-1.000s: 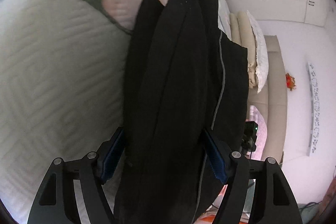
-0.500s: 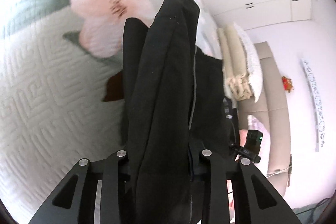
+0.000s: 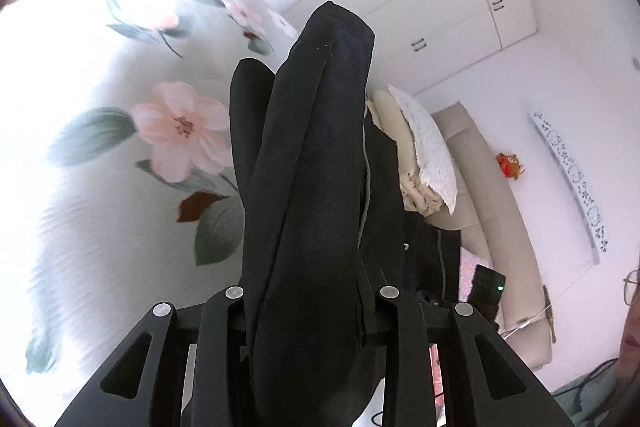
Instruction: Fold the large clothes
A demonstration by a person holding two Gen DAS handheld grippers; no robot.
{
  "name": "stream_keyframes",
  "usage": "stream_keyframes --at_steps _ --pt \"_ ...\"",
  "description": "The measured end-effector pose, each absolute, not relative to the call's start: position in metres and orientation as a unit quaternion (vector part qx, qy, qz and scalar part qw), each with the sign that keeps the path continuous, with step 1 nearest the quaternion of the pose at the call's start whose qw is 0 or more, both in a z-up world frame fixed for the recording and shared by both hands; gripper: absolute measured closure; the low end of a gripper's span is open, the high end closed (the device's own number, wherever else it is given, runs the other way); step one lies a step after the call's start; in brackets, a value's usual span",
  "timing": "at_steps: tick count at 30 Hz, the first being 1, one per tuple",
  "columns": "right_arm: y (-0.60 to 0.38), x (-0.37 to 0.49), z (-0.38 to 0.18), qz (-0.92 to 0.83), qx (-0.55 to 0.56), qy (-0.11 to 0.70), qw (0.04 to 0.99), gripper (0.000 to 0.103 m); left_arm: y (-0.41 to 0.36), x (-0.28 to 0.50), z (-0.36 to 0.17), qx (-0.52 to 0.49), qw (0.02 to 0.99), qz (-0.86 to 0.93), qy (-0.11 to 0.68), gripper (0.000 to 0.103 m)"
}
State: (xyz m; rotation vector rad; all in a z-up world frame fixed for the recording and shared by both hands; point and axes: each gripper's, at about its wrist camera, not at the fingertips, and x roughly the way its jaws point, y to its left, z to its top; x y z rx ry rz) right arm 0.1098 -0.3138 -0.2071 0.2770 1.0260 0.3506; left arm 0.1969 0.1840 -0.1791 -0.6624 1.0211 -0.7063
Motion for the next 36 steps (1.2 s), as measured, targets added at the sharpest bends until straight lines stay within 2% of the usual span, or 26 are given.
stream_keyframes --at_steps 7,13,16,18,20,22,25,29,32,36 --pt "-0.261 0.059 -0.182 0.169 0.126 0.505 0.837 0.065 0.242 0.129 -0.177 -0.302 0.763 -0.31 0.479 0.073" --pt "-0.224 0.017 -0.227 0.138 0.121 0.557 0.81 0.065 0.267 0.087 -0.269 -0.338 0.731 -0.283 0.521 0.073" --pt "-0.215 0.005 -0.294 0.107 0.132 0.608 0.776 0.065 0.281 0.072 -0.341 -0.347 0.722 -0.245 0.546 0.07" --pt "-0.223 -0.004 -0.328 0.057 0.115 0.615 0.778 0.057 0.312 0.071 -0.386 -0.416 0.686 -0.226 0.553 0.064" --pt "-0.248 -0.01 -0.348 0.054 0.196 0.606 0.769 0.046 0.34 0.068 -0.427 -0.494 0.635 -0.216 0.553 0.048" --pt "-0.266 -0.014 -0.361 0.038 0.249 0.599 0.76 0.038 0.349 0.067 -0.438 -0.515 0.613 -0.228 0.554 0.046" --pt "-0.276 -0.015 -0.366 0.007 0.291 0.608 0.739 0.026 0.356 0.064 -0.417 -0.483 0.625 -0.222 0.572 0.046" --pt "-0.309 -0.036 -0.352 -0.046 0.303 0.608 0.732 0.022 0.385 0.057 -0.367 -0.403 0.686 -0.17 0.582 0.046" --pt "-0.302 -0.057 -0.308 -0.064 0.241 0.596 0.763 0.022 0.37 0.055 -0.301 -0.269 0.763 -0.143 0.57 0.045" --pt "-0.217 -0.023 -0.253 -0.035 0.145 0.564 0.812 0.022 0.307 0.066 -0.257 -0.246 0.773 -0.225 0.54 0.043"
